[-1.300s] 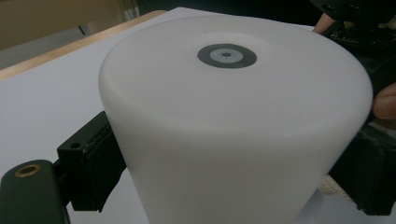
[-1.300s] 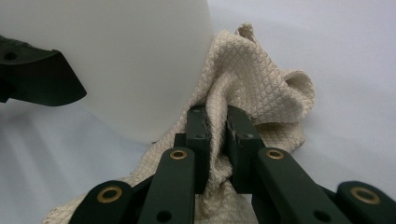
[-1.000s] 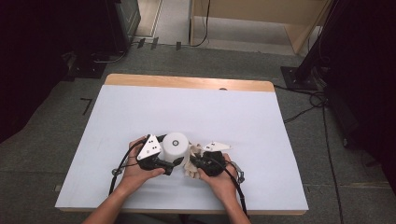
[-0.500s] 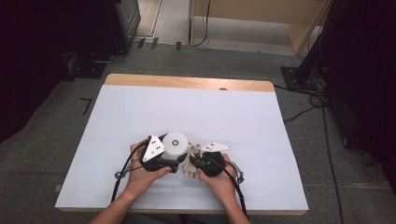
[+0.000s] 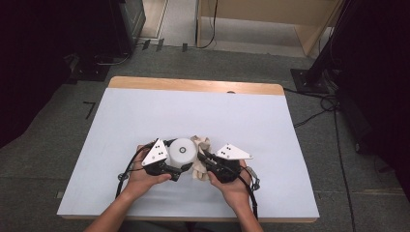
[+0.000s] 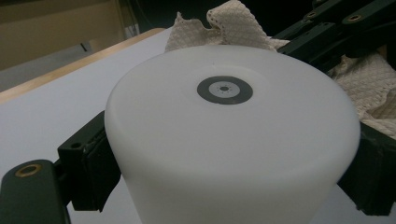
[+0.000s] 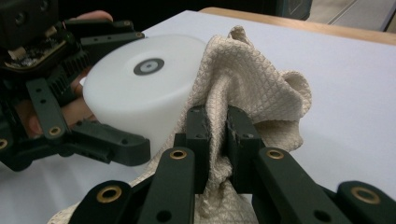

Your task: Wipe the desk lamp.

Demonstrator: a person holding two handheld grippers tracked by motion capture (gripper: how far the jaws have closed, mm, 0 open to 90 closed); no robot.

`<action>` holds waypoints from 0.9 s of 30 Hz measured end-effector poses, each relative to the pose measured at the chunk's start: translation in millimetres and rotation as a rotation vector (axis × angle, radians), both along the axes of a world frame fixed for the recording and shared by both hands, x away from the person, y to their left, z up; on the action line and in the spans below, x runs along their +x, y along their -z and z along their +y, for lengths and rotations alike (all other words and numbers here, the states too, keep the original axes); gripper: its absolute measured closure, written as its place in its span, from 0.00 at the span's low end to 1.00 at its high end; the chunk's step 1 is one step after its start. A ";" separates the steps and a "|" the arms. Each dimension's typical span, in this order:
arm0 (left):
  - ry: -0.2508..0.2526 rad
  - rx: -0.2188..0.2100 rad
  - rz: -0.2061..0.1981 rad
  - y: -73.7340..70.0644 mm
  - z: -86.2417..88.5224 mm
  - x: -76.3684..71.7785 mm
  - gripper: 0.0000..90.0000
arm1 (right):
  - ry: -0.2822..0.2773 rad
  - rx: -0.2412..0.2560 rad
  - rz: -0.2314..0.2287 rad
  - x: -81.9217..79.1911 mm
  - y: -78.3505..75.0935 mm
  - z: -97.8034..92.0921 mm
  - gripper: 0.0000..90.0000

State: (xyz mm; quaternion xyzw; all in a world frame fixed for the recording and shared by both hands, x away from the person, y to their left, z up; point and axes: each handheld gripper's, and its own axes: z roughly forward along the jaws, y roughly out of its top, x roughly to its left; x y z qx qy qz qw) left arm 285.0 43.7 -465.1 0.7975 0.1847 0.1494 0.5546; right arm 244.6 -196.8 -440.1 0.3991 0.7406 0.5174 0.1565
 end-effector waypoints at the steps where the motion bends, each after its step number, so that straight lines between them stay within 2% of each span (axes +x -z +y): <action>1: -0.002 -0.003 0.002 0.2 -0.1 0.2 0.10 | 0.003 0.007 0.007 0.3 1.2 -0.2 0.91; 3: -0.002 -0.007 0.008 0.5 0.3 0.8 0.10 | 0.008 0.019 0.034 2.3 6.0 0.2 0.91; 6: -0.002 -0.010 0.008 1.0 0.8 1.0 0.10 | 0.010 -0.009 0.087 7.9 20.5 2.5 0.91; 8: 0.000 -0.012 0.007 1.3 0.9 1.2 0.10 | 0.007 -0.027 0.147 12.9 33.3 3.3 0.91; 12: 0.001 -0.015 0.005 1.7 1.0 1.2 0.10 | 0.007 -0.056 0.203 17.8 49.3 5.3 0.91; 15: 0.003 -0.018 0.005 2.0 1.3 1.3 0.10 | 0.011 -0.065 0.182 16.0 43.5 6.0 0.91; 18: 0.007 -0.018 0.004 2.1 1.1 1.3 0.10 | 0.017 -0.002 0.116 11.5 26.5 1.9 0.91; 20: 0.010 -0.020 0.005 2.2 1.3 1.7 0.10 | 0.026 0.049 0.055 7.4 12.6 0.0 0.91; 22: 0.011 -0.020 0.004 2.2 1.4 1.8 0.10 | 0.027 0.046 0.021 4.8 4.6 0.5 0.91; 24: 0.010 -0.019 0.003 2.2 1.2 1.7 0.10 | 0.026 0.051 0.025 5.3 6.3 0.5 0.91; 27: 0.010 -0.018 0.005 2.1 1.2 1.7 0.10 | 0.026 0.037 0.062 9.0 17.7 1.2 0.91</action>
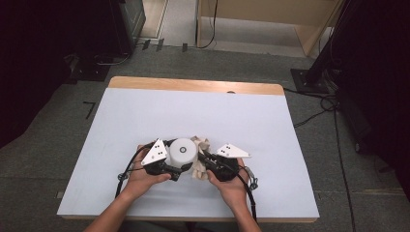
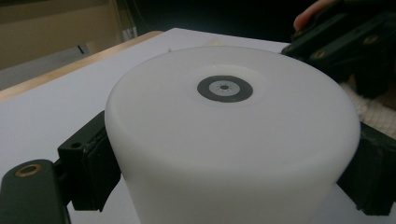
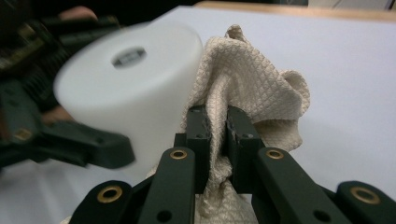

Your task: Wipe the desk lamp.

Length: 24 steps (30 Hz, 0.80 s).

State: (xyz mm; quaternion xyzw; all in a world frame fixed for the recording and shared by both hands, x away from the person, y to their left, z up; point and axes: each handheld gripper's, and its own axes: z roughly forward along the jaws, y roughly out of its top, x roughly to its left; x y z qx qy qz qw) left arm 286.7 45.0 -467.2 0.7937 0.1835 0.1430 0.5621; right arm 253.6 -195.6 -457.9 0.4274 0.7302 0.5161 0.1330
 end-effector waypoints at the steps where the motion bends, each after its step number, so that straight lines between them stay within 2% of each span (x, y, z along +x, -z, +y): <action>1: 0.000 -0.001 0.000 0.1 0.1 0.1 0.10 | 0.002 -0.007 0.018 1.5 4.6 0.6 0.91; 5: 0.002 -0.003 -0.001 0.3 -0.1 0.1 0.10 | -0.017 -0.054 0.133 9.9 23.4 1.9 0.91; 7: 0.002 -0.005 0.002 0.4 0.1 0.4 0.10 | -0.027 -0.082 0.165 12.0 28.9 3.0 0.91; 11: -0.011 0.005 0.012 -1.6 0.7 -1.9 0.10 | -0.021 -0.097 0.173 13.0 29.5 4.3 0.91; 14: -0.040 -0.005 0.025 -2.3 3.5 -3.8 0.10 | -0.013 -0.098 0.163 12.1 28.6 3.6 0.91; 16: -0.085 -0.029 0.041 -2.4 8.4 -6.3 0.09 | 0.005 -0.092 0.142 11.3 27.2 -0.3 0.91; 19: -0.080 -0.024 0.057 -0.5 8.9 -7.1 0.07 | 0.018 -0.074 0.147 11.6 26.8 -2.6 0.91; 21: -0.072 -0.003 0.060 1.7 6.6 -7.9 0.04 | 0.015 -0.063 0.152 11.7 27.3 -1.9 0.91; 24: -0.075 0.007 0.043 2.1 4.2 -8.9 0.09 | 0.011 -0.061 0.140 11.4 28.0 2.3 0.91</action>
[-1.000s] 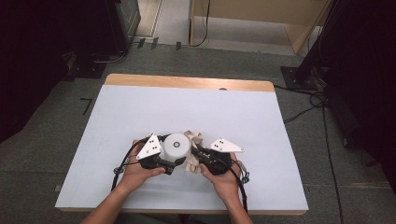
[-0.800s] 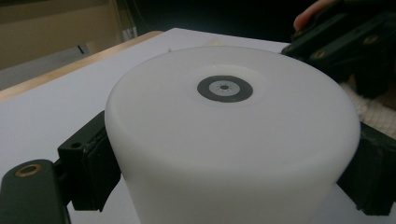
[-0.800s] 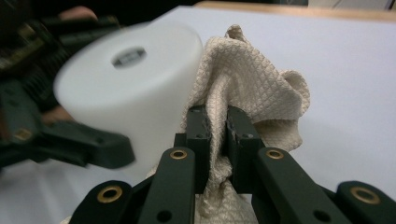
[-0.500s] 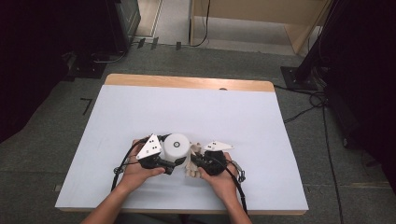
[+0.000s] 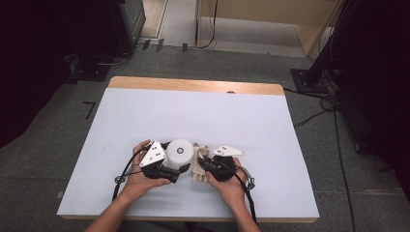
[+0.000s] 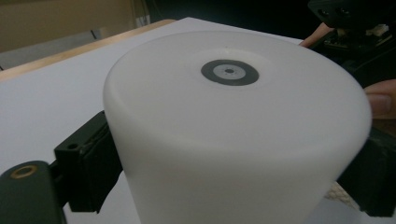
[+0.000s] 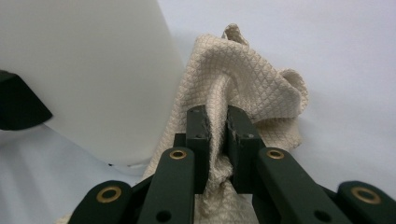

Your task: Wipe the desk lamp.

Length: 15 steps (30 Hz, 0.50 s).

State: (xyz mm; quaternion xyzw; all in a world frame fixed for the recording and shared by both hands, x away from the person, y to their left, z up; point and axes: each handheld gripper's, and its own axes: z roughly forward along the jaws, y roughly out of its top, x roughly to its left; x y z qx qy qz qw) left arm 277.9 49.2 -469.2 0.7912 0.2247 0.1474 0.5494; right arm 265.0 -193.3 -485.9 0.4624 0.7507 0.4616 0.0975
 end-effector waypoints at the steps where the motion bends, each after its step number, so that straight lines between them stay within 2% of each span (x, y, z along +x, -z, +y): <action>1: 0.001 0.002 -0.002 -0.2 -0.4 0.0 0.09 | -0.008 0.002 -0.001 -0.2 0.0 1.7 0.91; 7: 0.014 0.013 -0.023 -2.6 -1.6 -1.3 0.10 | -0.028 0.011 -0.001 -2.1 0.2 7.6 0.91; 11: 0.023 0.003 -0.044 -6.6 -0.2 -2.0 0.10 | -0.055 0.043 0.011 -3.2 0.9 9.4 0.91; 15: 0.031 -0.001 -0.023 -4.9 2.2 0.4 0.10 | -0.069 0.042 0.025 -3.6 2.6 12.6 0.91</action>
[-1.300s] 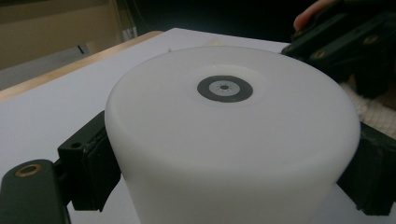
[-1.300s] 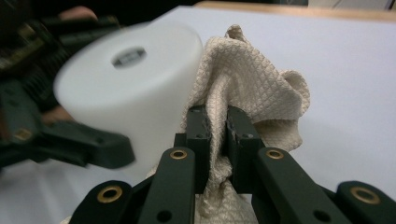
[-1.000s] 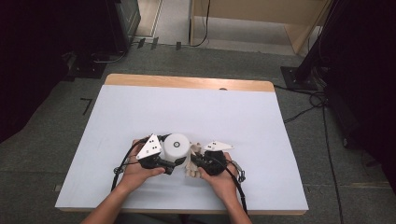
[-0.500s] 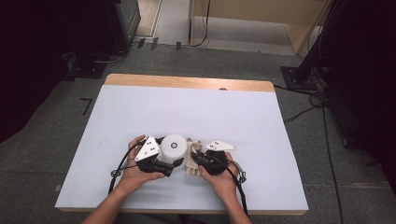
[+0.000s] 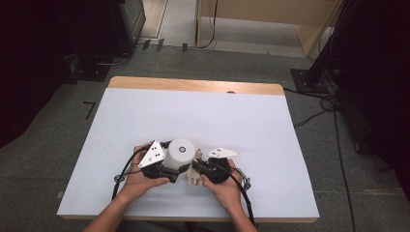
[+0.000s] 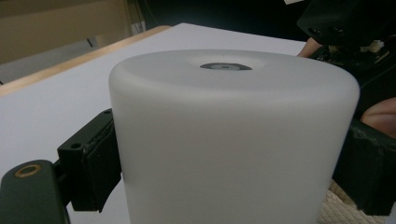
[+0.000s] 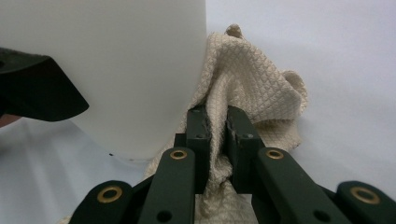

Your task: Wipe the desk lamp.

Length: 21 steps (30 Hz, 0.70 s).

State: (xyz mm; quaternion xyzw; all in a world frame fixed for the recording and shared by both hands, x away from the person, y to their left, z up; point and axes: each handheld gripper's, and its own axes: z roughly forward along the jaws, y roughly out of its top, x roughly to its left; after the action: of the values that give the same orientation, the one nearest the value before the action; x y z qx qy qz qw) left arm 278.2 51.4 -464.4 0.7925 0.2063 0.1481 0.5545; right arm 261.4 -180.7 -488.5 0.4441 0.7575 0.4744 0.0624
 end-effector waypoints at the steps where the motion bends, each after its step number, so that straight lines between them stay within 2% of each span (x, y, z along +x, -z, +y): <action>1: -0.001 -0.002 0.000 0.1 -0.3 0.3 0.10 | -0.001 0.010 0.007 0.3 0.7 -0.3 0.91; 3: -0.003 0.000 -0.005 0.1 -1.6 0.2 0.10 | -0.004 0.036 0.032 2.2 1.9 -2.3 0.91; 6: -0.006 0.005 -0.010 -0.4 -5.2 0.8 0.10 | -0.006 0.026 0.018 3.1 0.6 -4.8 0.91; 9: -0.005 0.003 -0.012 -0.4 -7.5 2.1 0.10 | 0.032 0.042 0.014 4.5 -7.5 -15.2 0.91; 12: 0.003 0.011 -0.019 -1.0 -10.3 2.7 0.10 | 0.087 0.050 -0.029 4.6 -21.6 -30.9 0.91; 14: 0.013 0.029 -0.033 -2.0 -13.0 2.5 0.10 | 0.103 0.082 -0.076 2.6 -35.7 -39.0 0.91; 18: 0.041 0.082 -0.060 -6.1 -21.2 0.9 0.10 | 0.084 0.130 -0.164 -6.7 -60.2 -40.1 0.91; 21: 0.053 0.105 -0.076 -7.4 -24.9 -1.0 0.10 | 0.059 0.155 -0.208 -13.4 -70.7 -33.1 0.91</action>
State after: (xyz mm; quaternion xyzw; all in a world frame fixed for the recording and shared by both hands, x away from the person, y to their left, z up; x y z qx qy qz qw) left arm 277.2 26.5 -456.9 0.8195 0.1560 0.1739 0.5233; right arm 248.0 -213.8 -417.8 0.4182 0.6945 0.5730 0.1200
